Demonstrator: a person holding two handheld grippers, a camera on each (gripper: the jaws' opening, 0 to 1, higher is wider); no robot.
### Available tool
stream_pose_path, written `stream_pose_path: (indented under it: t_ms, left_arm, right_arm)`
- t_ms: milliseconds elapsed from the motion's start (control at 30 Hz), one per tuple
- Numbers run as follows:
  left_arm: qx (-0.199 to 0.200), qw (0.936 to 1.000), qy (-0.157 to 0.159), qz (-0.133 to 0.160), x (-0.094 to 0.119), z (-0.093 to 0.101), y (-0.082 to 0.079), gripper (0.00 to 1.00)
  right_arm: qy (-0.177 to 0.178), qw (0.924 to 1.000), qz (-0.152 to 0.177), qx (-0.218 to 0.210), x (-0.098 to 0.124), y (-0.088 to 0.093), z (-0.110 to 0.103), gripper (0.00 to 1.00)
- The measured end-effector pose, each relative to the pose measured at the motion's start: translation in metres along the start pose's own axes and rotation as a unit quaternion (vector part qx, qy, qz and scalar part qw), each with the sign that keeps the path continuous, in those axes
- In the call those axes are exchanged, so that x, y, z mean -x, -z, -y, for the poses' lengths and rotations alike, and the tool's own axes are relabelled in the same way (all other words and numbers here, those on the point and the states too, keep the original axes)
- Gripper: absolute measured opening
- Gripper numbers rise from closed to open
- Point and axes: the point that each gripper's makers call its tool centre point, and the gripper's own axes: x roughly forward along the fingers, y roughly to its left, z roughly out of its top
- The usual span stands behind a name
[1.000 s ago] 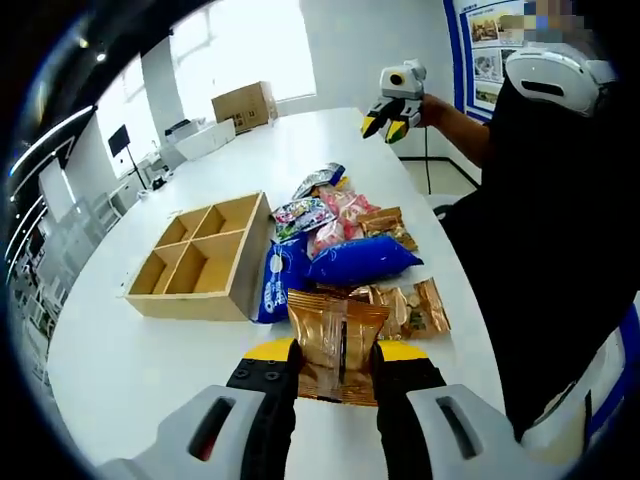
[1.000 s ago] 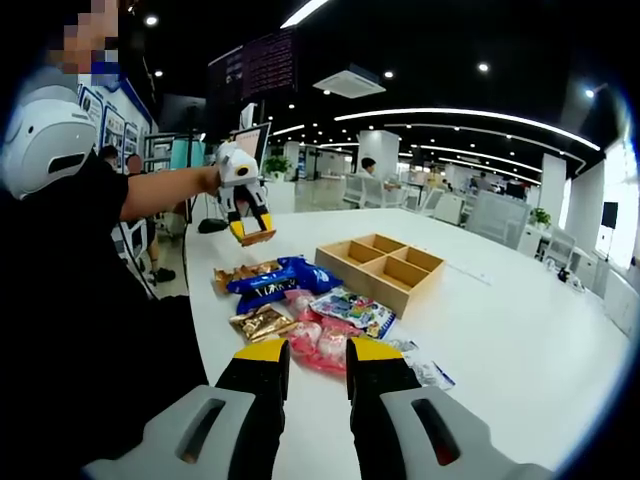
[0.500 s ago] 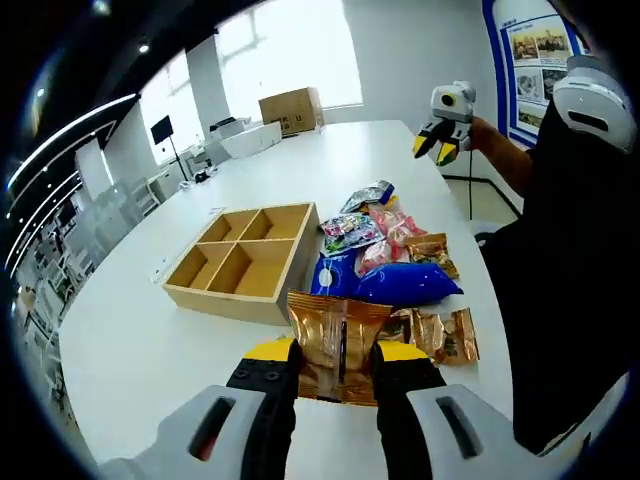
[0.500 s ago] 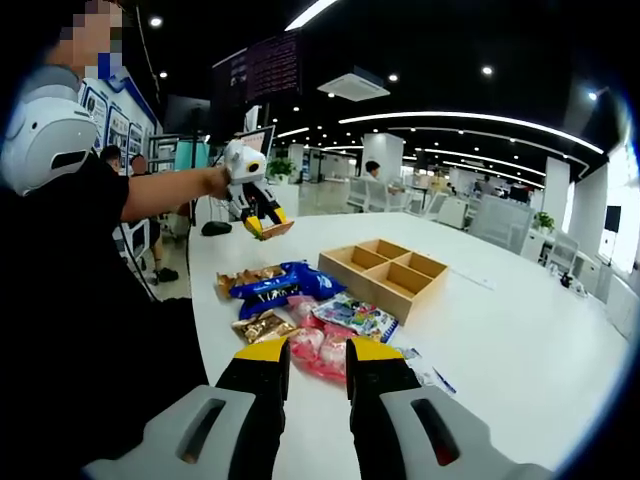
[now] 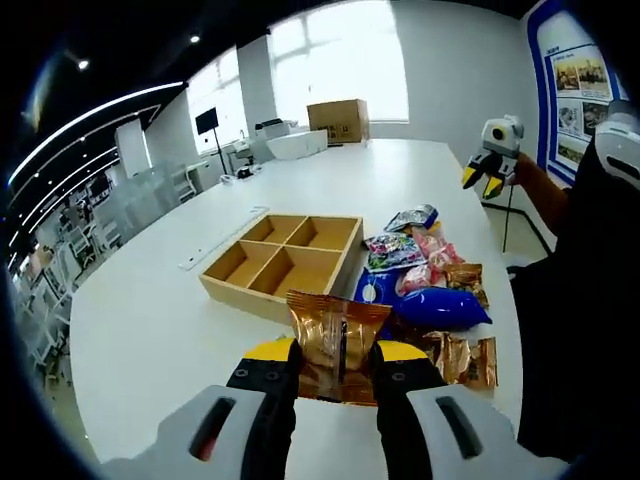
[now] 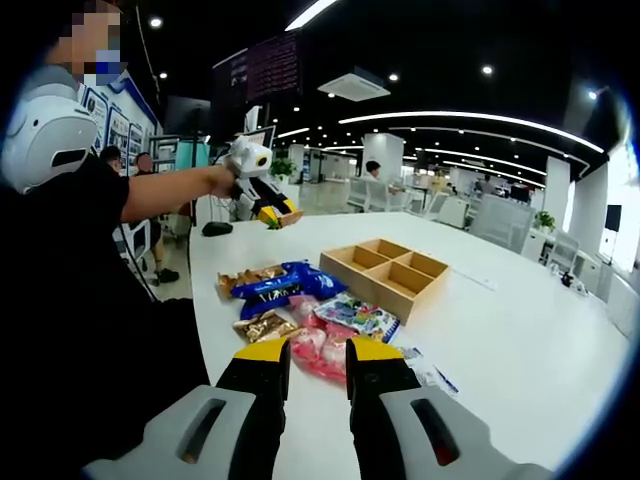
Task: Pick up the scattered marshmallows, QQ candies, Oreo cookies, and mixed nuts on the table and sort them into separate containers
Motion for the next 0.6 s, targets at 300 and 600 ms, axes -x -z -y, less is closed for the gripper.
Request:
stream_pose_path:
  t_ms: [300, 600]
  left_arm:
    - [0.026, 0.9993, -0.02, 0.018, -0.001, -0.013, -0.011, 0.33]
    - [0.041, 0.998, -0.039, 0.027, -0.005, -0.024, -0.018, 0.33]
  right_arm:
    - [0.001, 1.0, 0.0, -0.003, -0.001, 0.002, -0.001, 0.19]
    - [0.001, 1.0, 0.002, -0.007, 0.0, 0.003, 0.0, 0.19]
